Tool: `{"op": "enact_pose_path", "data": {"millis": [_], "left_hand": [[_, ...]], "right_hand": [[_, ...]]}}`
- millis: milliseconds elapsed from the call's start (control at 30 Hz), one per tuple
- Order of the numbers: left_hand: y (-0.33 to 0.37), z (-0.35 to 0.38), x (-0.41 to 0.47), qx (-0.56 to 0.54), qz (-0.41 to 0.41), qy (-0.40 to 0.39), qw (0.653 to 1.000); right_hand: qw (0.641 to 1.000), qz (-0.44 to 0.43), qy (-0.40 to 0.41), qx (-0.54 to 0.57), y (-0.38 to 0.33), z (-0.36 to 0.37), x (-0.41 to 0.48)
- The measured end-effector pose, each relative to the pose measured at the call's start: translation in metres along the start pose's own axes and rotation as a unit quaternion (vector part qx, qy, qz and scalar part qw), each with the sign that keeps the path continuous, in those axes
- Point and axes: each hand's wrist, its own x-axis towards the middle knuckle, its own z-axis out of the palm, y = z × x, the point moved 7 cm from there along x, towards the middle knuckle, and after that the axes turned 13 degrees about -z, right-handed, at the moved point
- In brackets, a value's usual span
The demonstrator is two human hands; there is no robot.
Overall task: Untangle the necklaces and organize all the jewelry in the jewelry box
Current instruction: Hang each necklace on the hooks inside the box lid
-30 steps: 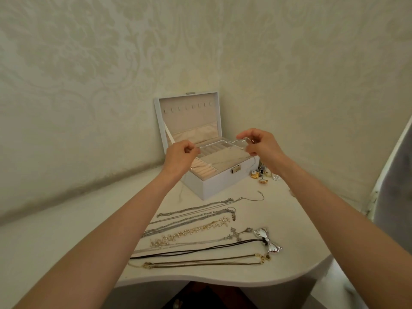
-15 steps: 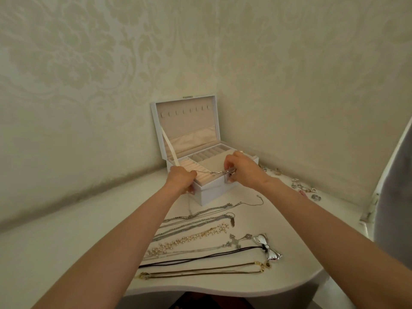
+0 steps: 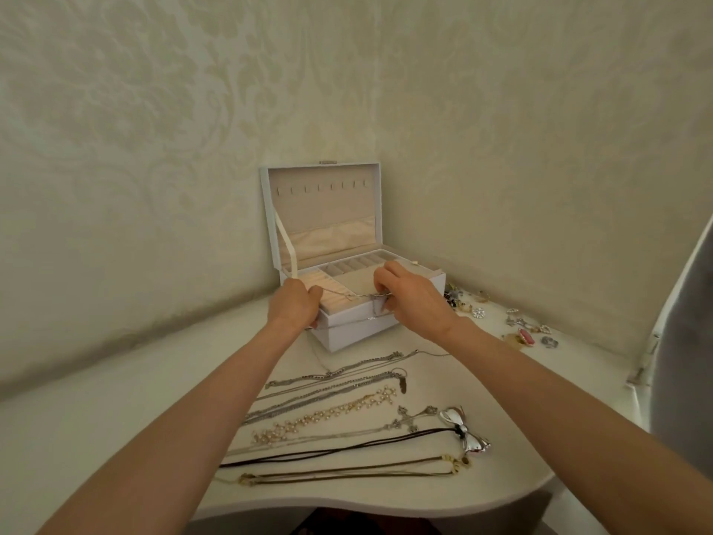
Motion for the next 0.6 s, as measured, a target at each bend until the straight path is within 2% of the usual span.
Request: {"op": "enact_pose_path", "data": {"millis": [333,600], "left_hand": [[-0.026,-0.032,0.003,0.052,0.016,0.028,0.998],[-0.034,-0.026,-0.002,0.009,0.054,-0.031,0.998]], "right_hand": [[1.000,-0.022,0.004,0.003,-0.035,0.017,0.017],[0.999,-0.017,-0.042,0.003,-0.047,0.019,0.012]]}}
